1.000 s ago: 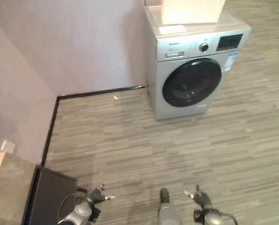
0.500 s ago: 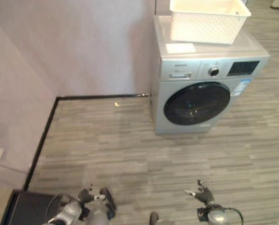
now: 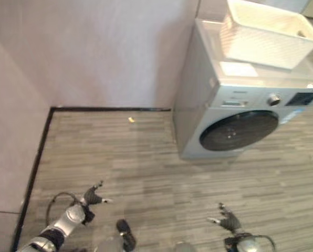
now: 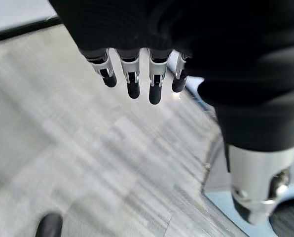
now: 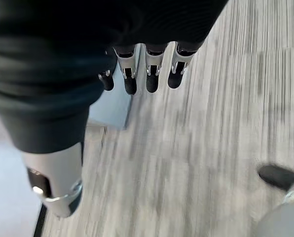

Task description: Put brush and paste in cup on sink, flatten towel.

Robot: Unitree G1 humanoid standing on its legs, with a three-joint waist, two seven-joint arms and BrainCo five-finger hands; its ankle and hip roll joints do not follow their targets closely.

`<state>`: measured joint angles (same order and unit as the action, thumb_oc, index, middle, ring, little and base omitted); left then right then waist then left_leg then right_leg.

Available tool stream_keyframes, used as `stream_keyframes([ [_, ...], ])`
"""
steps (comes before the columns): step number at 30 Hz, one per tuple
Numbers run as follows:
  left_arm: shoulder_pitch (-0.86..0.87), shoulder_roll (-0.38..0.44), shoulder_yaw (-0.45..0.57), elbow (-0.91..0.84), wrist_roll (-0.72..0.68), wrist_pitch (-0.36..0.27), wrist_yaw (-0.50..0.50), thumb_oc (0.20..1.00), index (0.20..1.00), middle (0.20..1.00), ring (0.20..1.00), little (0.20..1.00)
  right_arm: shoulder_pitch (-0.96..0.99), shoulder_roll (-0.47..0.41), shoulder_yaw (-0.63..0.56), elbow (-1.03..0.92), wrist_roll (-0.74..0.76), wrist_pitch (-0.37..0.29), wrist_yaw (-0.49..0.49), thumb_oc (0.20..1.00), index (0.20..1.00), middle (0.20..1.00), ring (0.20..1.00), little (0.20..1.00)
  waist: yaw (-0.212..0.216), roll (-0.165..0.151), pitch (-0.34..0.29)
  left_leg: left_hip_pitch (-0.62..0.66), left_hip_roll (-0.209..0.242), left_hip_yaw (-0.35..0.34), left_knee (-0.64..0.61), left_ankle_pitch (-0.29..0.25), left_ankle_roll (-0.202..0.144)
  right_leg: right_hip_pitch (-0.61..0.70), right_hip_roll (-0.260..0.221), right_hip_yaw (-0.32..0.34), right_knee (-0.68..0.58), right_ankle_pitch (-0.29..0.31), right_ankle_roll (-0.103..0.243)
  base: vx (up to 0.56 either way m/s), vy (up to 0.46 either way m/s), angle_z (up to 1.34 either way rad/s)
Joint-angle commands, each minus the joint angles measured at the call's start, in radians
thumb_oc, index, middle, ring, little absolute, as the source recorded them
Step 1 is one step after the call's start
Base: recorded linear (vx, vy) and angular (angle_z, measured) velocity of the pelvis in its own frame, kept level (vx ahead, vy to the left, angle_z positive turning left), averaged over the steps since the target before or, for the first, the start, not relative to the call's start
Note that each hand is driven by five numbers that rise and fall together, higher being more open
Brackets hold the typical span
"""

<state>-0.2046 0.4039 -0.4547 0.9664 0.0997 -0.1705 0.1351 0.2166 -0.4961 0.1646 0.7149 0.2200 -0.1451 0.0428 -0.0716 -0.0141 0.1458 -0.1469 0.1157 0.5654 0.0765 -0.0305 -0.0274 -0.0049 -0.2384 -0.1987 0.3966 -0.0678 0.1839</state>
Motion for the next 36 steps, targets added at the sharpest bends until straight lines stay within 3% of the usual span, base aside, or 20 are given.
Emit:
stream_keyframes([
  [1, -0.037, -0.009, 0.031, 0.020, 0.046, -0.036, 0.001, 1.000, 1.000, 1.000, 1.000, 1.000, -0.087, 0.043, 0.051, -0.056, 0.000, -0.045, 0.006, 1.000, 1.000, 1.000, 1.000, 1.000, -0.034, -0.052, -0.021, -0.025, -0.009, -0.066, -0.036, 0.122, -0.029, -0.024, 0.099, 0.142, -0.188, 0.089, -0.012, 0.17, 0.174, 0.96],
  [3, -0.042, -0.022, 0.035, 0.040, 0.047, -0.036, 0.004, 1.000, 1.000, 1.000, 1.000, 1.000, -0.091, 0.037, 0.065, -0.076, -0.003, -0.049, 0.005, 1.000, 1.000, 1.000, 1.000, 1.000, -0.043, -0.034, -0.007, -0.006, -0.019, -0.077, -0.047, 0.124, -0.016, -0.082, 0.157, 0.149, -0.227, 0.050, -0.040, 0.19, 0.115, 0.79],
  [4, -0.047, -0.039, 0.024, 0.075, 0.060, -0.035, 0.005, 1.000, 1.000, 1.000, 1.000, 1.000, -0.088, 0.033, 0.075, -0.091, -0.004, -0.058, 0.003, 1.000, 1.000, 1.000, 1.000, 1.000, -0.062, -0.029, 0.008, 0.028, -0.048, -0.119, -0.062, 0.107, -0.012, -0.137, 0.207, 0.213, -0.275, 0.056, -0.051, 0.21, 0.064, 0.47],
  [5, -0.047, -0.039, 0.024, 0.076, 0.060, -0.035, 0.005, 1.000, 1.000, 1.000, 1.000, 1.000, -0.087, 0.033, 0.075, -0.092, -0.004, -0.057, 0.003, 1.000, 1.000, 1.000, 1.000, 1.000, -0.063, -0.028, 0.009, 0.029, -0.048, -0.120, -0.062, 0.107, -0.012, -0.136, 0.207, 0.212, -0.275, 0.055, -0.051, 0.23, 0.032, 0.39],
  [6, -0.059, -0.051, 0.013, 0.103, 0.075, -0.037, 0.005, 1.000, 1.000, 1.000, 1.000, 1.000, -0.082, 0.032, 0.074, -0.078, -0.004, -0.063, 0.001, 1.000, 1.000, 1.000, 1.000, 1.000, -0.083, -0.019, 0.023, 0.051, -0.070, -0.157, -0.067, 0.091, -0.009, -0.187, 0.233, 0.269, -0.298, 0.075, -0.052, 0.15, -0.002, 0.84],
  [9, -0.073, -0.080, 0.001, 0.143, 0.089, -0.033, 0.004, 1.000, 1.000, 1.000, 1.000, 1.000, -0.058, 0.023, 0.066, -0.099, -0.032, -0.060, 0.001, 1.000, 1.000, 1.000, 1.000, 1.000, -0.114, -0.019, 0.038, 0.091, -0.091, -0.211, -0.056, 0.066, -0.011, -0.254, 0.212, 0.280, -0.309, 0.135, -0.033, 0.20, -0.057, 0.92],
  [13, -0.054, -0.100, -0.015, 0.143, 0.103, -0.033, 0.007, 1.000, 1.000, 1.000, 1.000, 1.000, -0.055, 0.015, 0.061, -0.081, -0.067, -0.057, -0.007, 1.000, 1.000, 1.000, 1.000, 1.000, -0.108, -0.022, 0.025, 0.100, -0.103, -0.235, -0.017, 0.036, -0.014, -0.197, 0.190, 0.238, -0.318, 0.144, -0.049, 0.12, -0.092, 0.85],
  [20, -0.026, -0.087, 0.024, 0.143, 0.070, -0.024, 0.005, 1.000, 1.000, 1.000, 1.000, 1.000, -0.112, -0.032, 0.086, -0.106, -0.079, -0.060, 0.003, 1.000, 1.000, 1.000, 1.000, 1.000, -0.056, -0.028, 0.013, 0.086, -0.065, -0.286, 0.058, 0.065, -0.054, -0.123, 0.201, 0.172, -0.343, 0.119, -0.084, 0.13, -0.189, 0.28],
  [22, -0.029, -0.085, 0.029, 0.144, 0.066, -0.024, 0.006, 1.000, 1.000, 1.000, 1.000, 1.000, -0.110, -0.042, 0.086, -0.130, -0.076, -0.059, 0.008, 1.000, 1.000, 1.000, 1.000, 1.000, -0.058, -0.032, 0.015, 0.072, -0.057, -0.294, 0.083, 0.064, -0.060, -0.119, 0.202, 0.167, -0.347, 0.118, -0.089, 0.06, -0.160, 0.43],
  [25, -0.040, -0.079, 0.040, 0.144, 0.058, -0.019, 0.007, 1.000, 1.000, 1.000, 1.000, 1.000, -0.091, -0.065, 0.080, -0.177, -0.080, -0.059, 0.014, 1.000, 1.000, 1.000, 1.000, 1.000, -0.058, -0.044, 0.030, 0.020, -0.032, -0.314, 0.206, 0.072, -0.079, -0.100, 0.212, 0.159, -0.348, 0.102, -0.112, 0.07, -0.172, 0.24],
  [28, -0.056, -0.070, 0.053, 0.148, 0.050, -0.016, 0.014, 1.000, 1.000, 1.000, 1.000, 1.000, -0.068, -0.075, 0.077, -0.174, -0.095, -0.058, 0.016, 1.000, 1.000, 1.000, 1.000, 1.000, -0.060, -0.056, 0.048, -0.041, 0.026, -0.258, 0.339, 0.128, -0.120, -0.061, 0.207, 0.112, -0.361, 0.084, -0.132, 0.10, -0.183, 0.53],
  [30, -0.067, -0.065, 0.056, 0.153, 0.042, -0.015, 0.019, 1.000, 1.000, 1.000, 1.000, 1.000, -0.052, -0.068, 0.076, -0.166, -0.104, -0.053, 0.014, 1.000, 1.000, 1.000, 1.000, 1.000, -0.064, -0.051, 0.054, -0.060, 0.063, -0.203, 0.299, 0.163, -0.125, -0.035, 0.209, 0.084, -0.378, 0.071, -0.135, 0.14, -0.101, 0.45],
  [31, -0.070, -0.064, 0.061, 0.154, 0.035, -0.016, 0.020, 1.000, 1.000, 1.000, 1.000, 1.000, -0.046, -0.063, 0.078, -0.161, -0.109, -0.051, 0.012, 1.000, 1.000, 1.000, 1.000, 1.000, -0.062, -0.044, 0.055, -0.071, 0.064, -0.184, 0.250, 0.164, -0.121, -0.029, 0.210, 0.073, -0.383, 0.065, -0.132, 0.24, 0.026, 0.36],
  [32, -0.069, -0.059, 0.066, 0.147, 0.025, -0.016, 0.030, 1.000, 1.000, 1.000, 1.000, 1.000, -0.058, -0.059, 0.091, -0.138, -0.123, -0.049, 0.001, 1.000, 1.000, 1.000, 1.000, 1.000, -0.053, -0.039, 0.057, -0.120, 0.038, -0.193, 0.143, 0.149, -0.098, -0.018, 0.199, 0.057, -0.390, 0.047, -0.120, 0.20, 0.053, 0.51],
  [33, -0.069, -0.059, 0.066, 0.147, 0.025, -0.016, 0.030, 1.000, 1.000, 1.000, 1.000, 1.000, -0.058, -0.059, 0.091, -0.137, -0.123, -0.049, 0.001, 1.000, 1.000, 1.000, 1.000, 1.000, -0.054, -0.040, 0.056, -0.120, 0.036, -0.193, 0.140, 0.150, -0.097, -0.019, 0.197, 0.057, -0.390, 0.046, -0.119, 0.24, 0.081, 0.58],
  [35, -0.069, -0.057, 0.066, 0.147, 0.026, -0.017, 0.035, 1.000, 1.000, 1.000, 1.000, 1.000, -0.068, -0.052, 0.103, -0.118, -0.126, -0.051, -0.001, 1.000, 1.000, 1.000, 1.000, 1.000, -0.045, -0.038, 0.057, -0.151, 0.036, -0.208, 0.096, 0.178, -0.099, -0.009, 0.197, 0.056, -0.392, 0.038, -0.115, 0.24, 0.069, 0.27],
  [36, -0.058, -0.053, 0.070, 0.144, 0.029, -0.019, 0.035, 1.000, 1.000, 1.000, 1.000, 1.000, -0.083, -0.040, 0.120, -0.066, -0.142, -0.045, -0.003, 1.000, 1.000, 1.000, 1.000, 1.000, -0.028, -0.020, 0.045, -0.181, 0.057, -0.201, 0.016, 0.233, -0.108, 0.024, 0.202, 0.056, -0.401, 0.018, -0.107, 0.49, 0.146, -0.04],
])
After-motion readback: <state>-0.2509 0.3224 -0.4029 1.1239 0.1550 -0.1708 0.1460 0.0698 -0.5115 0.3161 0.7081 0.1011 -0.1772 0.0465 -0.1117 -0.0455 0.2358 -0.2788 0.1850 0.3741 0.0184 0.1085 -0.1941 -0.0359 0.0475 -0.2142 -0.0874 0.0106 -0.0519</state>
